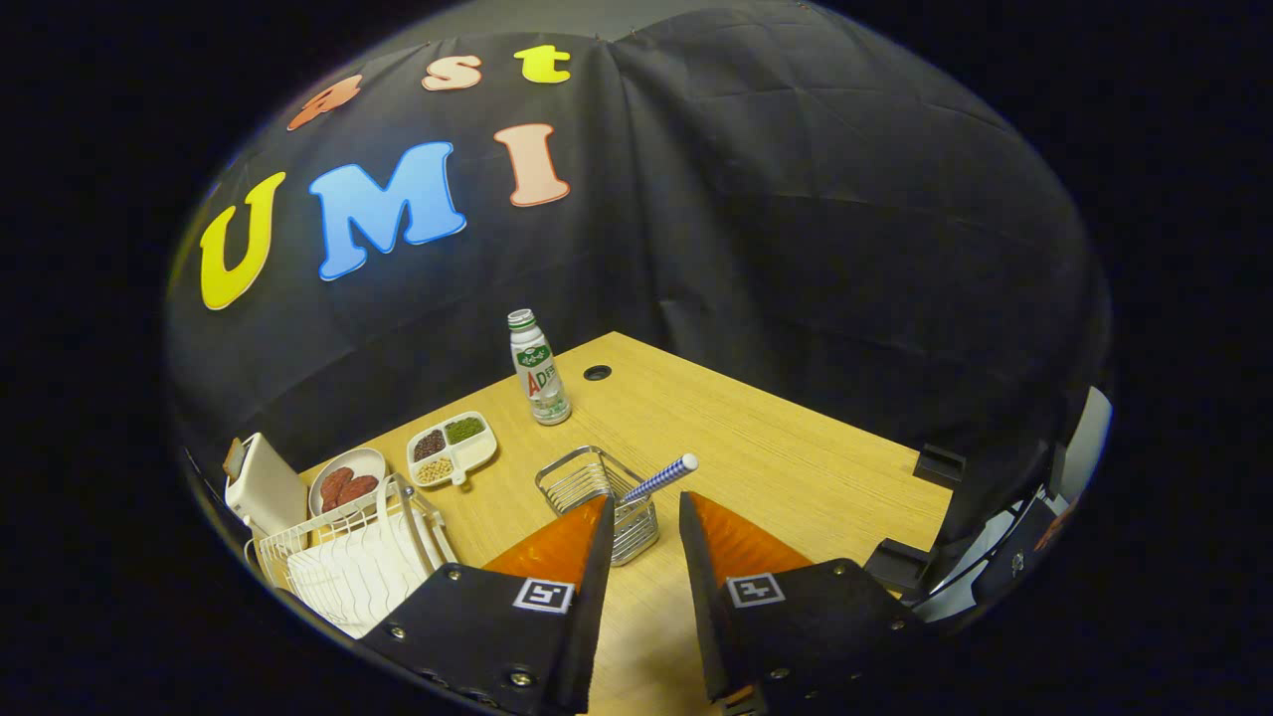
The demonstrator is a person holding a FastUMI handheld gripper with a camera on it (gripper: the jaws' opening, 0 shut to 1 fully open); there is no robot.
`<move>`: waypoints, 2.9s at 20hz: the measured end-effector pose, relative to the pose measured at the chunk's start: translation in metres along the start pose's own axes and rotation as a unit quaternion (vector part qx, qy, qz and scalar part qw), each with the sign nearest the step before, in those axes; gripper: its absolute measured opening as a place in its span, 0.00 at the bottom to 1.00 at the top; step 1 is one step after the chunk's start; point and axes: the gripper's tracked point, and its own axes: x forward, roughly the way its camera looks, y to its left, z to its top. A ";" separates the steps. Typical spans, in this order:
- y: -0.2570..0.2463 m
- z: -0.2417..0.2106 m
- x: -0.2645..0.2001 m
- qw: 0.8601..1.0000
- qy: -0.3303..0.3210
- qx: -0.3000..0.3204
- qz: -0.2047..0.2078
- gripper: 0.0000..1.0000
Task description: Take the plate from the dish rack, then take the spoon from the basket and place it into the plate.
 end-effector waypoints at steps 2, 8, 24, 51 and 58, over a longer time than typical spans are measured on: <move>-0.006 -0.003 0.015 1.000 0.003 0.014 -0.010 0.41; -0.008 0.001 0.061 0.999 -0.006 0.025 0.019 0.42; 0.046 0.046 0.085 0.992 -0.049 -0.012 0.113 0.00; 0.188 0.001 -0.207 0.924 -0.116 -0.205 0.301 0.00; 0.208 -0.073 -0.230 0.903 -0.081 -0.239 0.347 0.00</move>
